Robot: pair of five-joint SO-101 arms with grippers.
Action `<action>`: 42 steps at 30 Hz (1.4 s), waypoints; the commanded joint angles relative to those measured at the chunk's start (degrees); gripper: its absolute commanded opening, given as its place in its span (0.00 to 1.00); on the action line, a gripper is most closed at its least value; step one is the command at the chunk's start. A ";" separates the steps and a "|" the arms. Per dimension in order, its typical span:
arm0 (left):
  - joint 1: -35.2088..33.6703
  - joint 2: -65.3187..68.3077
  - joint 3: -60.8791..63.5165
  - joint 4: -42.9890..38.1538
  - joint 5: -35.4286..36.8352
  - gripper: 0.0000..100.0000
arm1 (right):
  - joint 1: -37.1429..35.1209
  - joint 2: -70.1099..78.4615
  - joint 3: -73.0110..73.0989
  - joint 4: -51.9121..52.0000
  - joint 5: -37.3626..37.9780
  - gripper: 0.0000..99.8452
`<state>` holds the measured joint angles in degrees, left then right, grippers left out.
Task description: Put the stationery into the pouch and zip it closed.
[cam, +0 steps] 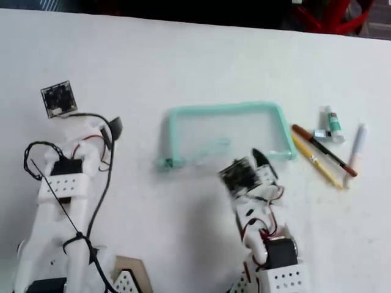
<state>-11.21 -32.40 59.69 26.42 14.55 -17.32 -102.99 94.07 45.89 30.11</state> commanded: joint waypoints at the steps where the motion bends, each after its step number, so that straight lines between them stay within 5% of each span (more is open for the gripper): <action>1: -0.92 -0.22 -0.26 -1.41 -0.18 0.26 | -8.31 -0.13 -5.54 4.44 1.23 0.17; 18: -4.70 -0.48 -0.62 -1.49 0.18 0.26 | -20.62 3.12 -18.90 11.56 -4.40 0.17; 29: -4.70 -0.48 -0.62 -1.49 0.09 0.26 | -24.66 38.55 -37.63 12.35 -4.66 0.17; 36: -4.62 -0.48 -0.62 -1.49 0.00 0.26 | -21.05 62.99 -49.41 15.25 -19.69 0.17; 42: -4.44 -0.48 -0.62 -1.49 0.00 0.26 | -17.45 69.49 -52.75 16.22 -21.80 0.17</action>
<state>-15.43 -32.40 59.69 26.07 14.55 -36.31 -34.51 44.22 61.80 9.19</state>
